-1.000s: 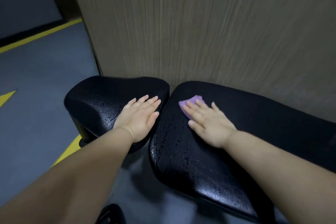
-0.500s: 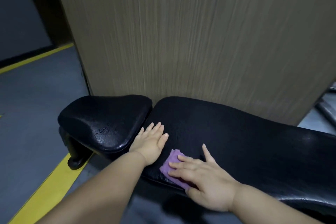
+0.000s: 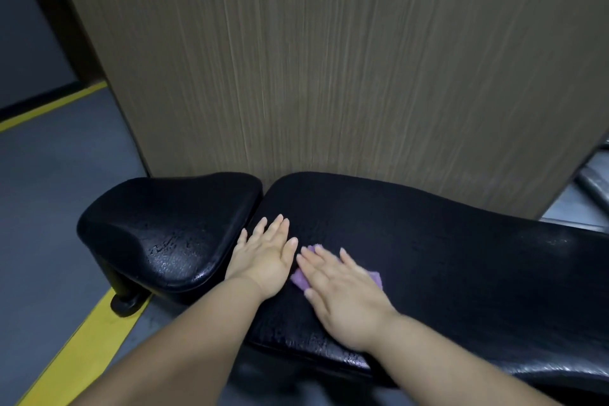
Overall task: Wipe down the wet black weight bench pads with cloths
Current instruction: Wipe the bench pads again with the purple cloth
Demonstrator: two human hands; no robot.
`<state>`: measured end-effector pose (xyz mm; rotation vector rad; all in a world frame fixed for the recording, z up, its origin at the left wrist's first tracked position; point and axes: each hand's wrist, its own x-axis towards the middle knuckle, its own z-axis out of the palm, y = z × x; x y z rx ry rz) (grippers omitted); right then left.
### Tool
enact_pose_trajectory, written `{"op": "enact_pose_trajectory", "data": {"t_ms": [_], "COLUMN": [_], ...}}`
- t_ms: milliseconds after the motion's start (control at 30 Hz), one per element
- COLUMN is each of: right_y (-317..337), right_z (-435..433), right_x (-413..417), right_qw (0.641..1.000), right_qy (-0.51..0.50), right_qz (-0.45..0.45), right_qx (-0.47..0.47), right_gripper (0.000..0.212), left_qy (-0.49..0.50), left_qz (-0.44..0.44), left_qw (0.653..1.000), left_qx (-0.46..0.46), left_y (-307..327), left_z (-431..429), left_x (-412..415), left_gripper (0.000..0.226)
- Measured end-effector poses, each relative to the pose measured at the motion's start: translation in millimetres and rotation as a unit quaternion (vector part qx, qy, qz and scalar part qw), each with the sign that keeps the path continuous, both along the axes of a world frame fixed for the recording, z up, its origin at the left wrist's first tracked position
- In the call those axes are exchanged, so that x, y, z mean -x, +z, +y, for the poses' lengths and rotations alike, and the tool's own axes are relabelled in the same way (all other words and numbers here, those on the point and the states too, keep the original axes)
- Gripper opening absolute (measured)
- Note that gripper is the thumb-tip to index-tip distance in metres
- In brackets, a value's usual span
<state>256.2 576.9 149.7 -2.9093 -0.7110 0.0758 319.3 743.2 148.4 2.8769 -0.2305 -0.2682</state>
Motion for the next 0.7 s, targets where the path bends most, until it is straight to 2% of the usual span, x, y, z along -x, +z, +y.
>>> {"op": "enact_pose_trajectory", "data": {"t_ms": [33, 167, 700], "right_y": [3, 5, 4], "right_z": [-7, -28, -74], "right_x": [-12, -61, -217], "right_qw": [1.000, 0.999, 0.987], "right_qy": [0.010, -0.001, -0.147], "right_qz": [0.022, 0.036, 0.057], "right_qx": [-0.008, 0.006, 0.017], "right_gripper": [0.070, 0.054, 0.052], "left_qy": [0.001, 0.001, -0.004], "left_qz": [-0.002, -0.019, -0.038], "left_qw": [1.000, 1.000, 0.999], "left_qx": [0.000, -0.011, -0.036], "left_y": [0, -3, -8], "left_z": [-1, -1, -13], "left_x": [-2, -8, -33], "left_gripper": [0.055, 0.055, 0.061]}}
